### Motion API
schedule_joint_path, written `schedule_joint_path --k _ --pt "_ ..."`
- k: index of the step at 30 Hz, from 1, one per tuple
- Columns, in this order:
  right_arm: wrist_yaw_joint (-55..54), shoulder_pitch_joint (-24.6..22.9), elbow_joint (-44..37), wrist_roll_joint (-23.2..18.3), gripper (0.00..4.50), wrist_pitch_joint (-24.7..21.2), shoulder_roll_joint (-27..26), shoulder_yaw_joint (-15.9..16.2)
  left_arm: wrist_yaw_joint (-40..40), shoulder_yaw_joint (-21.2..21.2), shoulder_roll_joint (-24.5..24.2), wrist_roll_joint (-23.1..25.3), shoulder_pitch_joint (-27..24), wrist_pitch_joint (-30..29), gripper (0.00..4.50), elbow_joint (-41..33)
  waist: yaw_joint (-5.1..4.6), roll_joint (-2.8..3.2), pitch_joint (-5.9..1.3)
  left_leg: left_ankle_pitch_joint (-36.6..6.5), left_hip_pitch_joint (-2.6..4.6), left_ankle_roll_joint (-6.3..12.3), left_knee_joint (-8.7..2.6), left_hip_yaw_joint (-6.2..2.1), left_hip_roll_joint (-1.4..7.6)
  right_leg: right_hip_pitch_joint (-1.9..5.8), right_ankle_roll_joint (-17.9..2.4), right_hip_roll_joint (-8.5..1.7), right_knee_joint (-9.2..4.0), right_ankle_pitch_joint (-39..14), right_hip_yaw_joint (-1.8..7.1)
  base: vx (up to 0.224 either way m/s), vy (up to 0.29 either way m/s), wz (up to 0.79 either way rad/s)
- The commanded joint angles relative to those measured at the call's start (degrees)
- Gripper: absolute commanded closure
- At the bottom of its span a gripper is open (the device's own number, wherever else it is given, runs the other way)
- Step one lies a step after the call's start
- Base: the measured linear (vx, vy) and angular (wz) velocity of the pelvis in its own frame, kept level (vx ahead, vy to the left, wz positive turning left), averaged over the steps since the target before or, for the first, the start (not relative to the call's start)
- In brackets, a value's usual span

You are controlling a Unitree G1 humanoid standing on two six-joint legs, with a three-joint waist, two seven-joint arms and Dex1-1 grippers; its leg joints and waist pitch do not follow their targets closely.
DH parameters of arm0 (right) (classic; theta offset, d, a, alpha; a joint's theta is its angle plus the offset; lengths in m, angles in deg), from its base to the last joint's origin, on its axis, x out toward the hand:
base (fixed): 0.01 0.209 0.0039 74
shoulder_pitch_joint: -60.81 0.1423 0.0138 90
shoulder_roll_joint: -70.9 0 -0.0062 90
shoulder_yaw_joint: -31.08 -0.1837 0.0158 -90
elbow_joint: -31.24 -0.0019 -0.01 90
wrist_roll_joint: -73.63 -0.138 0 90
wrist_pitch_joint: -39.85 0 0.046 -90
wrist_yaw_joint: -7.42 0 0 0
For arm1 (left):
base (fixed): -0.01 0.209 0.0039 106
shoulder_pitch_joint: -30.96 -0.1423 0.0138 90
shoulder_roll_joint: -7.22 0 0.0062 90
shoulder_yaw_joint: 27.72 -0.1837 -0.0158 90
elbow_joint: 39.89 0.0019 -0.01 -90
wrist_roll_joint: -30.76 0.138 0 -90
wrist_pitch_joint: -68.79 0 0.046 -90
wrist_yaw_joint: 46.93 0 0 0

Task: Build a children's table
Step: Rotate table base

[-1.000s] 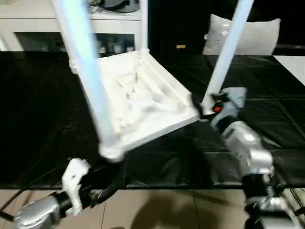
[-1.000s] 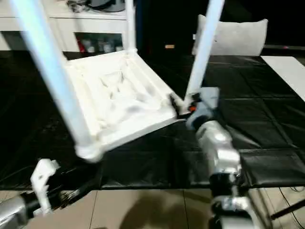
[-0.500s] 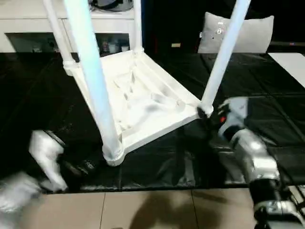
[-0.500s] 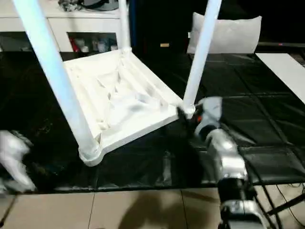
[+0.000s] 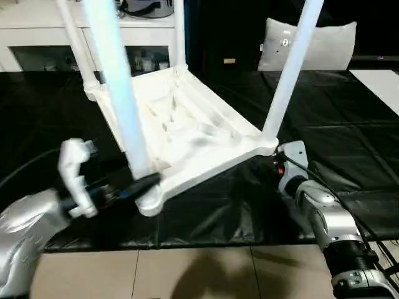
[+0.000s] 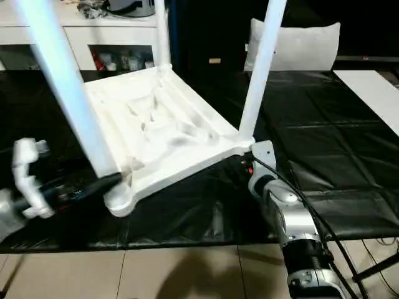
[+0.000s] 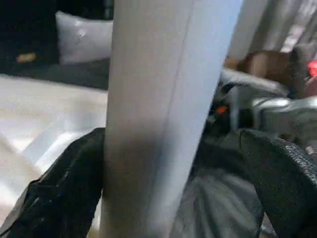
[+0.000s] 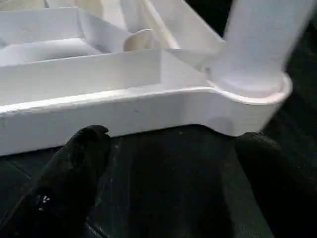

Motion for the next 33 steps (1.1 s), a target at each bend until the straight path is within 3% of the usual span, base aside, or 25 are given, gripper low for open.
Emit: schedule_joint_path --k 1,4,7,11,12,14,16,17,18,19,22,24,25,27,33 --pt "-0.43 2.09 2.91 0.55 0.00 0.84 -0.56 0.97 0.12 -2.91 1.93 0.93 2.96 0.60 0.08 1.04 0.14 -0.04 -3.02 -4.09 -0.54 3.26 -4.08 -1.61 4.13 2.85 -0.64 -6.93 -4.27 -20.72 5.55 0.000 0.000 0.00" --pt "-0.15 3.55 6.09 1.00 0.00 1.99 -1.20 1.48 -0.40 -5.17 3.35 0.33 4.92 -0.23 0.08 0.76 0.16 -0.12 -3.12 -4.03 -0.47 3.09 -4.00 -1.58 4.22 2.83 -0.69 -7.04 -4.23 -20.93 5.50 0.000 0.000 0.00" --pt "0.18 6.11 10.78 2.43 0.00 3.73 -2.28 2.09 -2.26 -9.69 4.73 -4.40 6.62 -5.43 0.08 -3.48 0.14 -0.10 -3.45 -2.93 -0.61 2.67 -3.96 -1.67 4.62 2.96 -2.59 -7.22 -3.25 -17.06 5.82 0.000 0.000 0.00" --pt "0.87 8.10 13.60 2.86 0.00 4.94 -3.05 2.69 -3.61 -13.88 6.38 -5.82 7.83 -7.73 0.08 -5.93 -0.04 -0.53 -3.99 2.76 -1.79 4.03 -3.40 -1.79 4.37 3.41 -4.81 -7.14 -1.58 -9.17 6.15 0.000 0.000 0.00" --pt "1.10 8.56 14.15 2.88 0.00 5.36 -3.35 2.93 -3.60 -14.78 7.30 -5.73 8.32 -7.75 0.08 -6.09 -0.27 -1.00 -3.91 4.26 -2.34 5.19 -3.00 -1.54 3.84 3.24 -4.86 -7.02 -1.33 -8.09 6.45 0.000 0.000 0.00" --pt "2.06 9.44 15.07 2.79 0.00 6.64 -4.20 3.43 -3.02 -16.65 9.72 -5.50 9.63 -7.48 0.08 -5.89 -0.15 -1.00 -3.91 3.63 -2.63 5.45 -2.79 -1.31 3.37 3.37 -4.00 -6.98 -1.62 -9.79 6.48 0.000 0.000 0.00" --pt "2.94 10.21 15.99 3.16 0.00 7.67 -5.20 4.17 -2.04 -18.24 11.91 -4.93 11.20 -7.15 0.08 -4.95 -0.19 -1.08 -3.55 1.13 -2.47 5.76 -2.82 -0.87 3.00 3.05 -2.00 -6.59 -2.87 -15.93 6.22 0.000 0.000 0.00" --pt "3.37 10.47 16.29 3.50 0.00 8.30 -5.72 4.62 -1.51 -19.06 12.87 -3.93 12.04 -6.45 0.08 -4.15 -0.27 -1.10 -3.43 -0.12 -2.26 5.63 -2.91 -0.82 2.99 2.92 -0.46 -6.36 -3.39 -18.99 6.07 0.000 0.000 0.00" --pt "4.10 10.73 16.62 3.82 0.00 9.10 -6.42 5.09 -0.74 -19.92 14.10 -2.66 13.06 -5.65 0.08 -3.09 -0.27 -1.10 -3.43 -0.12 -2.26 5.63 -2.91 -0.82 2.99 2.92 -0.46 -6.36 -3.39 -18.99 6.07 0.000 0.000 0.00" --pt "5.06 11.07 17.20 4.02 0.00 9.83 -7.40 5.46 0.41 -20.86 15.61 -1.22 14.35 -4.99 0.08 -1.65 -0.50 -1.18 -3.26 -1.83 -2.14 5.28 -2.89 -0.72 2.75 2.77 2.01 -6.04 -4.15 -22.67 5.78 0.000 0.000 0.00" --pt "6.15 11.14 17.36 4.23 0.00 10.39 -8.60 6.28 2.00 -22.32 17.78 1.33 15.96 -3.11 0.08 0.44 -1.10 -1.10 -3.34 -2.90 -2.07 4.81 -2.93 -1.03 2.87 2.73 4.23 -5.84 -4.42 -23.92 5.40 0.000 0.000 0.00" --pt "6.62 11.03 17.58 4.59 0.00 10.84 -9.27 6.95 3.60 -23.07 19.99 3.23 17.13 -1.38 0.08 2.33 -1.24 -1.10 -3.54 -2.33 -1.85 5.01 -2.91 -1.13 3.13 2.58 3.58 -5.90 -4.14 -21.75 5.49 0.000 0.000 0.00" --pt "6.28 11.06 18.00 4.83 0.00 11.30 -9.42 7.05 4.74 -23.17 21.12 4.28 17.72 -0.50 0.08 3.54 -1.25 -1.14 -3.64 -1.83 -2.06 5.05 -2.96 -1.24 3.23 2.79 3.09 -6.02 -3.82 -20.75 5.55 0.000 0.000 0.00" --pt "3.97 11.50 19.85 5.41 0.00 12.22 -9.35 5.84 9.38 -22.93 23.14 8.87 19.60 2.86 0.08 8.04 -1.15 -1.06 -3.70 -0.81 -2.01 5.77 -2.87 -1.22 3.22 2.54 2.34 -5.85 -3.78 -18.95 5.61 0.000 0.000 0.00" --pt "0.03 12.02 21.90 5.17 0.00 12.99 -6.30 2.02 16.17 -21.44 21.85 16.38 21.84 7.36 0.08 14.87 -0.83 -0.99 -3.95 0.43 -1.98 6.35 -2.75 -1.31 3.21 2.66 1.63 -6.03 -3.29 -16.33 5.65 0.000 0.000 0.00"
